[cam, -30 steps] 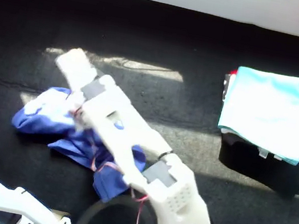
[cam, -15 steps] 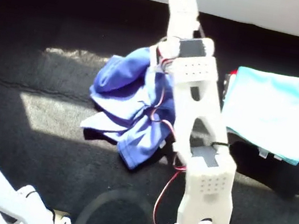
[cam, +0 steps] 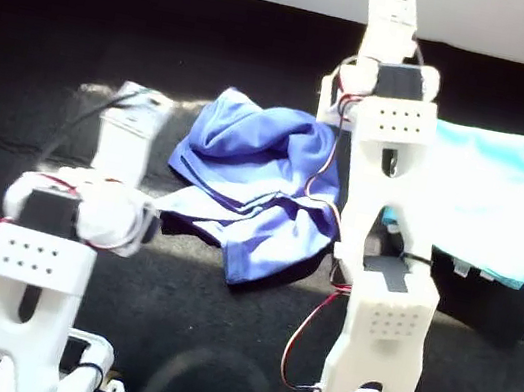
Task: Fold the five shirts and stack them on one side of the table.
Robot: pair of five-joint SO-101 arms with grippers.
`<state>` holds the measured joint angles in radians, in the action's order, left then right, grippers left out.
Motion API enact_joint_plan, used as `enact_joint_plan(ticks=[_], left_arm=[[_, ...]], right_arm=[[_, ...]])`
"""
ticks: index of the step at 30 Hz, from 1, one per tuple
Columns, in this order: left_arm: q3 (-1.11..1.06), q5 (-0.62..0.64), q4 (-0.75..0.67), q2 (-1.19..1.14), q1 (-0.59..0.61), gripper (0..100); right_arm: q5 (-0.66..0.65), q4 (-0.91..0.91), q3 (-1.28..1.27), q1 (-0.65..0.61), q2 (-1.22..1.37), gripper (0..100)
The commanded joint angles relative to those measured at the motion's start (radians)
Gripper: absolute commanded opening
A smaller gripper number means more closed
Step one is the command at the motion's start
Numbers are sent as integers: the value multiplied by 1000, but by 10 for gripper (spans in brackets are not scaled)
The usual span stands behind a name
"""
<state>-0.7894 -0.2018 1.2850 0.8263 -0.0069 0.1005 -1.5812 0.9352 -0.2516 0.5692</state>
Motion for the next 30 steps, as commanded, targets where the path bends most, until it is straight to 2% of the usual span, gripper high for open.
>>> enact_joint_plan(ticks=[1, 5, 14, 18, 26, 30], left_arm=[[-4, 49, -43, -94, -139, 179], [50, 101, -43, -269, -249, 179], [202, 229, -74, -503, -449, 205], [209, 292, -161, -587, -461, 261], [211, 245, -302, -760, -453, 255], [213, 247, -387, -852, -450, 255]], right_arm=[[-3, -85, 131, 21, -104, 238], [-5, -156, 194, 35, -114, 238], [-5, -157, 203, 157, -117, 238], [-5, -157, 203, 214, -117, 238], [-110, -159, 203, 255, -117, 238], [-114, -159, 205, 255, -119, 238]])
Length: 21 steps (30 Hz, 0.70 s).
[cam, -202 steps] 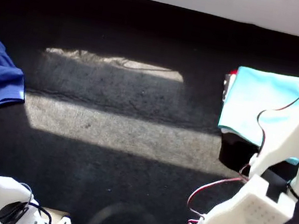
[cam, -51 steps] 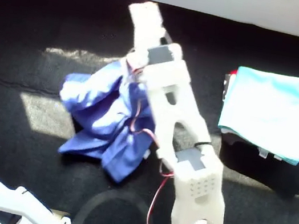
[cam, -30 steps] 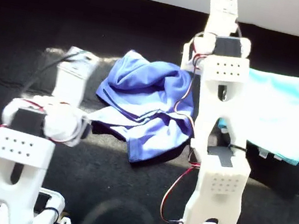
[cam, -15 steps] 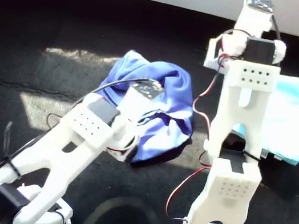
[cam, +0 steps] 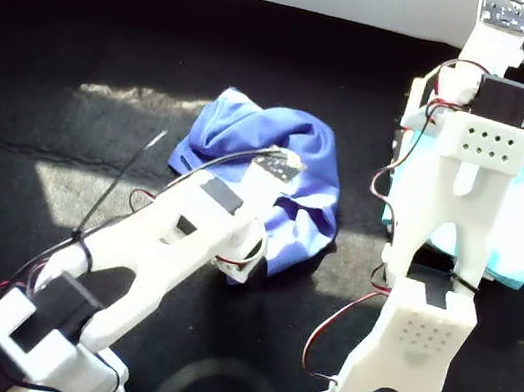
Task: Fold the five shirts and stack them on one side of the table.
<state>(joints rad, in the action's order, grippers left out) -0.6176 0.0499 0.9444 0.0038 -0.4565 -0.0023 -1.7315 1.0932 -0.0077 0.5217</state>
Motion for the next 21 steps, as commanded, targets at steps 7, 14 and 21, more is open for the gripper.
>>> enact_joint_plan(ticks=[7, 14, 21], left_arm=[[61, -5, -54, -58, 5, 110], [93, -5, 11, -45, 27, 9], [179, -61, 292, 154, 168, 9]], right_arm=[[-11, -8, 44, 10, -68, 238], [-11, -8, 38, 10, -67, 238], [-11, -8, 41, 10, -67, 238]])
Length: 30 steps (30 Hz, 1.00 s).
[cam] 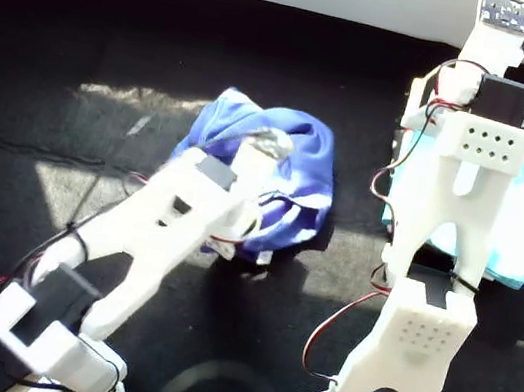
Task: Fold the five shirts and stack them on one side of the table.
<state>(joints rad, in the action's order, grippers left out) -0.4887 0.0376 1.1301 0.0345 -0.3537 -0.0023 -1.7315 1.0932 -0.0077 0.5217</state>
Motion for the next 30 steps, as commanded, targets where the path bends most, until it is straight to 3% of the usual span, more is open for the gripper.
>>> enact_joint_plan(ticks=[1, 10, 19, 24, 30], left_arm=[[56, -74, 138, 168, 91, 9], [47, -250, 351, 484, 390, 9], [51, -393, 525, 519, 647, 9], [45, -399, 560, 519, 710, 9], [47, -399, 566, 519, 719, 9]], right_arm=[[-9, -8, 41, 10, -67, 238], [34, -2, 44, -65, -65, 238], [164, 225, 39, -374, -33, 238], [164, 372, 12, -530, 117, 238], [164, 460, 13, -628, 306, 238]])
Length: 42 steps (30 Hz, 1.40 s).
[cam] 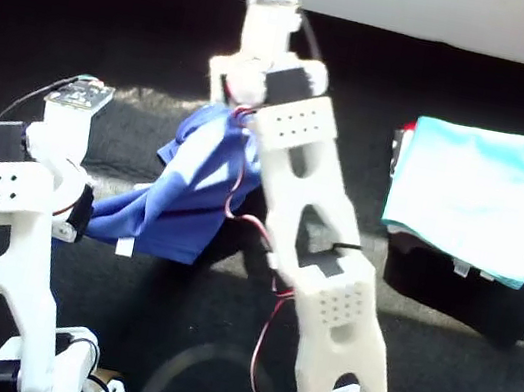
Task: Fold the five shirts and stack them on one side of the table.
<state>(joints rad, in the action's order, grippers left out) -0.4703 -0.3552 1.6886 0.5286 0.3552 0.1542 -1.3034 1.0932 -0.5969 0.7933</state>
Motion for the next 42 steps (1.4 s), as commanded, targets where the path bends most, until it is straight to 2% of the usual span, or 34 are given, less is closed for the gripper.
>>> enact_joint_plan(ticks=[1, 6, 10, 14, 16, 19, 20, 25, 31, 36, 42], left_arm=[[28, -5, 8, 25, 10, 9], [28, -5, 2, 25, 10, 9], [28, -3, 2, 25, 10, 12], [36, -3, 0, 25, 12, 12], [36, -3, -3, 22, 16, 12], [28, -2, -49, 19, 33, 12], [28, -2, -64, 19, 44, 12], [36, -2, -157, 19, 101, 12], [82, -2, -249, 19, 104, 11], [260, -2, -250, 19, 104, 11], [498, -2, -195, 24, 104, 10]], right_arm=[[8, 31, 13, -48, 58, 238], [3, 10, 8, -67, 133, 238], [-2, -62, 4, -31, 179, 238], [-92, -173, 12, 30, 245, 232], [-140, -243, 13, 58, 259, 185], [-152, -292, 15, 113, 243, 44], [-150, -297, 15, 136, 226, 0], [-153, -315, 15, 211, 87, 6], [-153, -317, 15, 222, -163, 6], [-153, -323, 13, 232, -360, 6], [-152, -453, 13, 240, -529, 6]])
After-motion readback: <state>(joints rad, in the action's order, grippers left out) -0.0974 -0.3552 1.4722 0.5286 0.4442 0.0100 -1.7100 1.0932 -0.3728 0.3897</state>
